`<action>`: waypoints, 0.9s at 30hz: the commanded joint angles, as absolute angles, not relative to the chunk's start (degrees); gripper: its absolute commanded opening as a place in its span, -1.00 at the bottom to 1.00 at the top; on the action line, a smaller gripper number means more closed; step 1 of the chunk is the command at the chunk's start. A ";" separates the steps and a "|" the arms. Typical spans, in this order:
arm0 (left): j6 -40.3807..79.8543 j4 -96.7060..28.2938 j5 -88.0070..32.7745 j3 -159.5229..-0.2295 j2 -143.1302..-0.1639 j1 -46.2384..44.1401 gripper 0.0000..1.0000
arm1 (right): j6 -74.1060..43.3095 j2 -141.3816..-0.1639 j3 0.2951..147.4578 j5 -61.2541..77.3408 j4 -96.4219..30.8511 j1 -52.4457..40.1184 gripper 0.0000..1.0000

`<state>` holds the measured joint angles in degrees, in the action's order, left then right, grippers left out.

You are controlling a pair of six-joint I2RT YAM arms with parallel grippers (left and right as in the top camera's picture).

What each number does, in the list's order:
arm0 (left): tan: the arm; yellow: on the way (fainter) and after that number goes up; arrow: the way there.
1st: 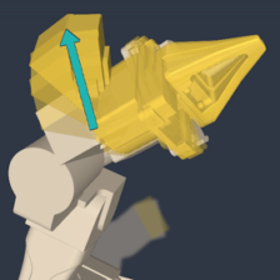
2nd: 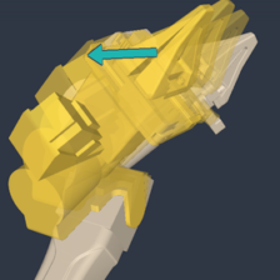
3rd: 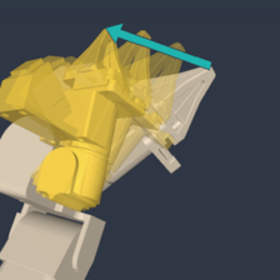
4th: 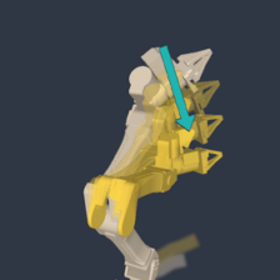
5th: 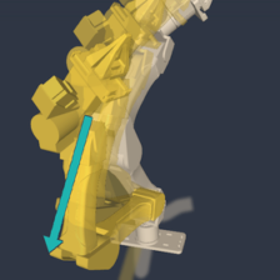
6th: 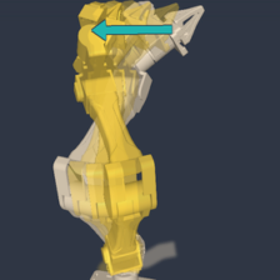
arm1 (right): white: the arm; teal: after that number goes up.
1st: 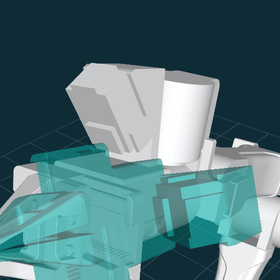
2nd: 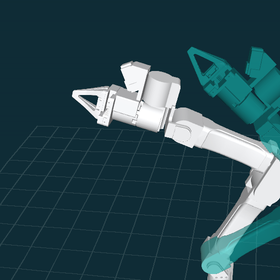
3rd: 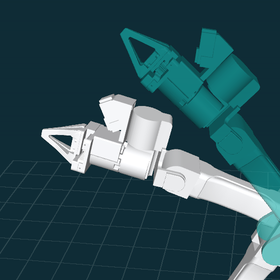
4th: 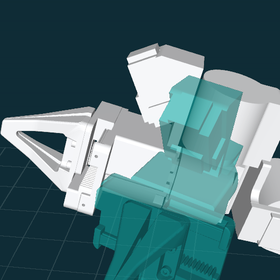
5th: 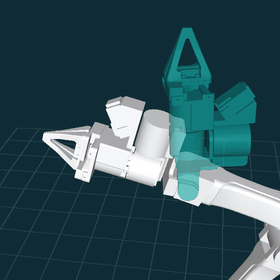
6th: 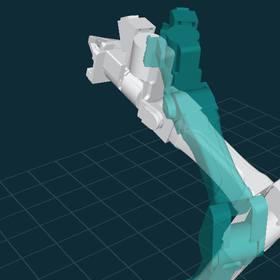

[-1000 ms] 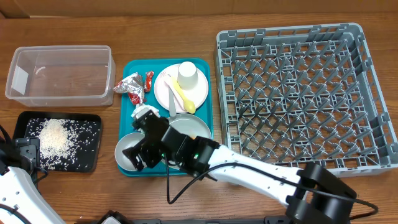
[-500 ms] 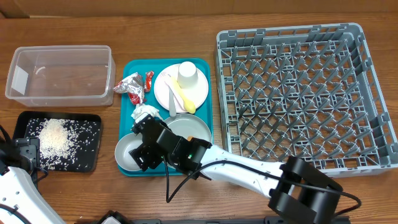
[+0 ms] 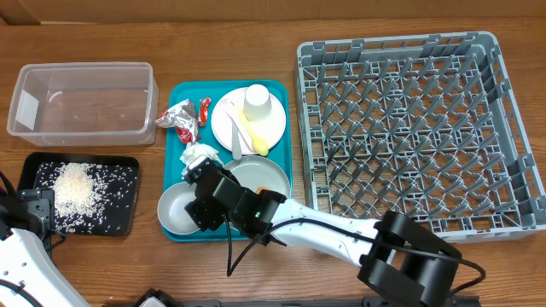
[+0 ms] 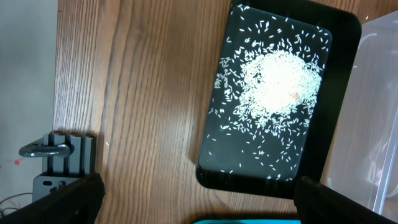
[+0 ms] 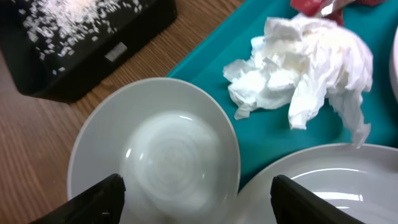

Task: Sort waste into correct bins and load items into the dishwasher rack
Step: 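Lower the right gripper and grasp the rim of the small white bowl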

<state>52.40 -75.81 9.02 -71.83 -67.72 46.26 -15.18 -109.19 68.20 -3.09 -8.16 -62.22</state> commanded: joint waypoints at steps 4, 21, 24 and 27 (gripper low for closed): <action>53.17 -75.83 8.95 -73.06 -67.81 46.48 1.00 | -16.14 -110.67 68.86 -3.79 -7.53 -61.89 0.37; 53.17 -75.83 8.95 -73.06 -67.81 46.48 1.00 | -18.83 -111.98 68.86 -1.19 -8.56 -61.93 0.13; 53.17 -75.83 8.95 -73.06 -67.81 46.48 1.00 | -18.87 -112.44 68.86 -1.21 -8.73 -61.93 0.09; 53.17 -75.83 8.95 -73.06 -67.81 46.48 1.00 | -18.90 -112.97 68.86 -1.19 -8.69 -61.91 0.01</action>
<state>52.40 -75.81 9.02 -71.83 -67.72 46.26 -18.39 -112.16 68.20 -1.61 -9.06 -62.24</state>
